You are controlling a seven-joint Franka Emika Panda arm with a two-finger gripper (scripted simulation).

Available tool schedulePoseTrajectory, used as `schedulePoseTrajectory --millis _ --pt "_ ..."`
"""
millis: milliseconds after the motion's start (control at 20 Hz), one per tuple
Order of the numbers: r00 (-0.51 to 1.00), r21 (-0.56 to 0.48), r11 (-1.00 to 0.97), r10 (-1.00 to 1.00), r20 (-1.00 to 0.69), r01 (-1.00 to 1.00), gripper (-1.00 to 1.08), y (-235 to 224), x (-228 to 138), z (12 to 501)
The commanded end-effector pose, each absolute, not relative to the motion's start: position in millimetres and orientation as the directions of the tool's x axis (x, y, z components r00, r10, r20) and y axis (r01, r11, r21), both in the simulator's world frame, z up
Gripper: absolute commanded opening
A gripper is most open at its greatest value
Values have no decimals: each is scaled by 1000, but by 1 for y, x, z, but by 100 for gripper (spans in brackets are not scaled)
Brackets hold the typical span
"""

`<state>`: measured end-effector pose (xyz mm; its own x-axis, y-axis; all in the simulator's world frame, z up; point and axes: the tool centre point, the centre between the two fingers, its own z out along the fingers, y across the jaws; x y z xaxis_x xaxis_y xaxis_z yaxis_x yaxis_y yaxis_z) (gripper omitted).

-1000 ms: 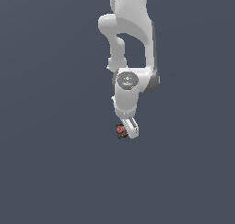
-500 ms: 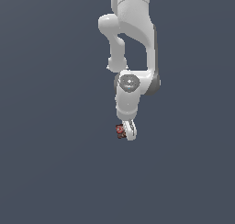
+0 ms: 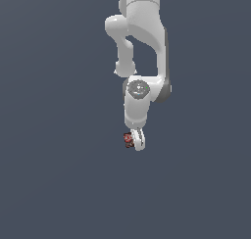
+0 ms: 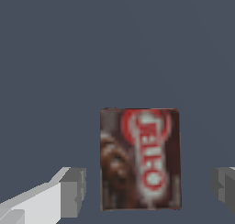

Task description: Pick up the object and move it to a goal position.

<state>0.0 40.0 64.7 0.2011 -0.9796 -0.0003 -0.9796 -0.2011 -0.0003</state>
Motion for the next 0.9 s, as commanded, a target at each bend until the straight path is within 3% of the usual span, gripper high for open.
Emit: schedulePoseTrajectory --millis 0,650,700,850 --pt "200 0 -200 -980 0 -980 100 40 0 60" --pt "196 0 -196 -981 0 -981 100 40 0 16" --pt "196 0 -196 -981 0 -981 -100 40 0 16" --pt "196 0 -196 -981 0 -981 -100 40 0 16"
